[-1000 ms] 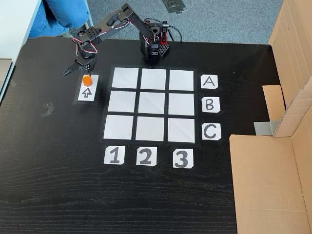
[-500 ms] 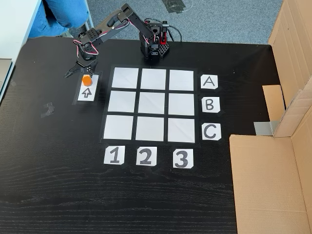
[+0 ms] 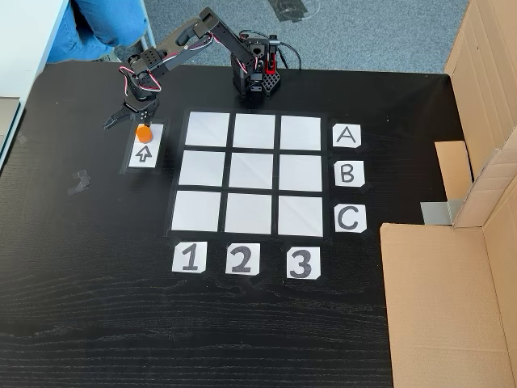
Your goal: Pick up the round, orange token and place it in the grid on square B1.
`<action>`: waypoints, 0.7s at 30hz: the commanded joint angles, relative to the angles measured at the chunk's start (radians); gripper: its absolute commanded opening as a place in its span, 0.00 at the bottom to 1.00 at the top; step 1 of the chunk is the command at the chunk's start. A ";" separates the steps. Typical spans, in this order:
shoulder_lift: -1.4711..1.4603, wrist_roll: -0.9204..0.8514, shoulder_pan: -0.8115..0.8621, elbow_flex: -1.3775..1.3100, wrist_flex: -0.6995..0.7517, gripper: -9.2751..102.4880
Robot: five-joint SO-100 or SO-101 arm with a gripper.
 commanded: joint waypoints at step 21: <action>-0.017 -0.041 -0.003 -0.041 -0.081 0.50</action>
